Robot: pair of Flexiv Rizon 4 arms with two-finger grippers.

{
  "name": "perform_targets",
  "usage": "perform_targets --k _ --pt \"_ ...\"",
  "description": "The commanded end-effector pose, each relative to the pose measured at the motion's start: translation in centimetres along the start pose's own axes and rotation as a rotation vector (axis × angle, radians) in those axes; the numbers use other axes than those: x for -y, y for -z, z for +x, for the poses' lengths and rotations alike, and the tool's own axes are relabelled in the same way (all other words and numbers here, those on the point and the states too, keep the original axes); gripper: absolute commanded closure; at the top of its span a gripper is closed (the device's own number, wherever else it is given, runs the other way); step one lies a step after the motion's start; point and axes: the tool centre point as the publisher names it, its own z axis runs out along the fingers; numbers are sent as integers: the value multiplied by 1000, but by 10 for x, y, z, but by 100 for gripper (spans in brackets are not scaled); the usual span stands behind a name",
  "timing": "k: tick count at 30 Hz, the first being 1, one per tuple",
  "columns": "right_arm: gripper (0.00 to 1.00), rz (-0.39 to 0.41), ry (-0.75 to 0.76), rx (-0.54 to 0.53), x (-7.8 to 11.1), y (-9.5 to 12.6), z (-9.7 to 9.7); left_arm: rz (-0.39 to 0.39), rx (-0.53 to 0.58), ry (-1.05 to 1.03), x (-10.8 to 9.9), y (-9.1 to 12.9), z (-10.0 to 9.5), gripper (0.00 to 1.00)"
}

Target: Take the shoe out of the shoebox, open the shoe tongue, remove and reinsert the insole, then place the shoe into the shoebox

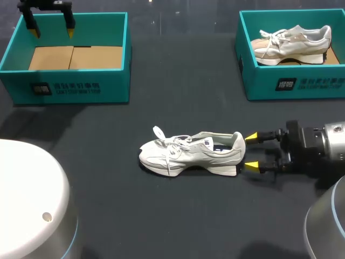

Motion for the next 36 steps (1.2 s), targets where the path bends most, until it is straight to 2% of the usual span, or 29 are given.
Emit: perform_targets --k 1,36 --pt "0 -8 4 -4 1 -6 -1 0 1 0 0 1 0 0" --pt "0 -48 37 -62 -8 -41 9 0 1 0 0 1 0 0"
